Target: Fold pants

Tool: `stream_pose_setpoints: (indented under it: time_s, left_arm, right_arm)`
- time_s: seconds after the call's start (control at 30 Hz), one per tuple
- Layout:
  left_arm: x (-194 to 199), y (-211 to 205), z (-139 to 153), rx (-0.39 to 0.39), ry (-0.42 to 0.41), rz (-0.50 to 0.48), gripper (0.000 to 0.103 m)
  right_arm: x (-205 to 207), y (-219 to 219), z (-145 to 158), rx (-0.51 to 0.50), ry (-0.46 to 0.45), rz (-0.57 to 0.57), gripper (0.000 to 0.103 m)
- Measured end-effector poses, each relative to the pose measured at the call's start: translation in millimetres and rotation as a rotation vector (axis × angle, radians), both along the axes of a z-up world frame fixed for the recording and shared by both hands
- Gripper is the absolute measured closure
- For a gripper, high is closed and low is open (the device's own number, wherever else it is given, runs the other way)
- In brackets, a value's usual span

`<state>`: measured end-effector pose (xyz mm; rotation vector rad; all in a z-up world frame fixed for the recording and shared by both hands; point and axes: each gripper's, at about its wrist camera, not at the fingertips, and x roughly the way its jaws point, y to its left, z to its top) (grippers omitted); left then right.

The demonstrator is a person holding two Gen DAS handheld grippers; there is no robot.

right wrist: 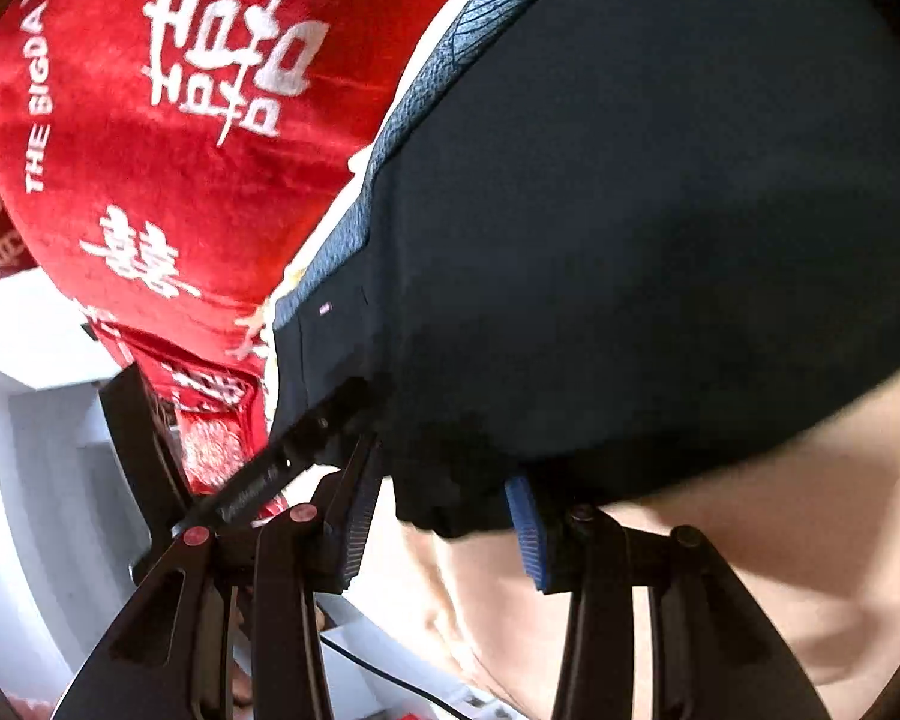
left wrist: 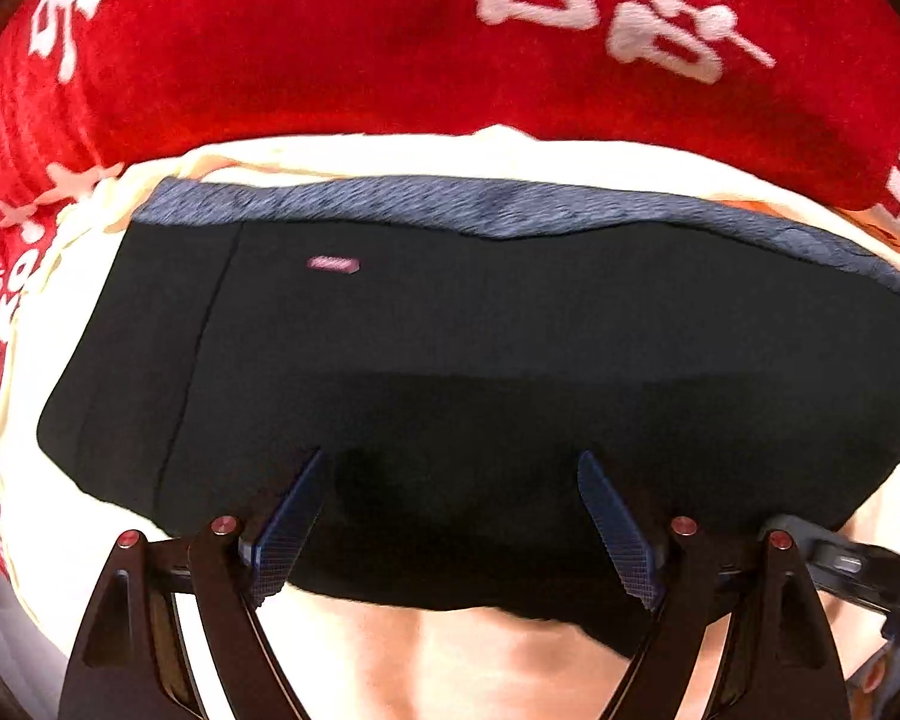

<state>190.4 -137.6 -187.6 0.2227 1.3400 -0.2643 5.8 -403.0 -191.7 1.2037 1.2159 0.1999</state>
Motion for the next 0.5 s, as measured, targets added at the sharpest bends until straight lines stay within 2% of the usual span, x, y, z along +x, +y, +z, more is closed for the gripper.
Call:
stream_pose_setpoints:
  time_s: [0.03, 0.13, 0.23, 0.27, 0.3, 0.37, 0.4, 0.43, 0.5]
  left_arm:
    - [-2, -3, 2, -0.007, -0.001, -0.015, 0.018]
    - [-17, -11, 10, -0.035, -0.004, -0.084, 0.018]
    - [-42, -17, -1, 0.012, 0.017, -0.177, 0.017]
    - [-51, -18, -11, 0.045, 0.023, -0.199, 0.017]
    - [-56, -17, -14, 0.047, 0.018, -0.199, 0.017]
    - [-58, -13, -16, 0.025, -0.001, -0.166, 0.017]
    - [-56, -12, -16, 0.02, 0.006, -0.157, 0.017]
    - [-54, -11, -16, 0.017, 0.012, -0.154, 0.017]
    - [-54, -11, -16, 0.018, 0.007, -0.166, 0.017]
  right_arm:
    - [2, -1, 1, -0.019, 0.013, 0.001, 0.093]
    - [-4, 1, 24, -0.073, -0.012, 0.024, 0.093]
    - [-15, 7, 38, -0.133, -0.017, 0.063, 0.095]
    - [-19, 10, 37, -0.148, 0.0, 0.072, 0.097]
    - [-24, 12, 30, -0.161, 0.027, 0.081, 0.101]
    - [-33, 15, 12, -0.201, 0.096, 0.1, 0.101]
    - [-37, 15, 6, -0.199, 0.119, 0.102, 0.102]
    - [-43, 11, 4, -0.155, 0.112, 0.078, 0.102]
    - [-51, 6, 9, -0.139, 0.106, 0.075, 0.1]
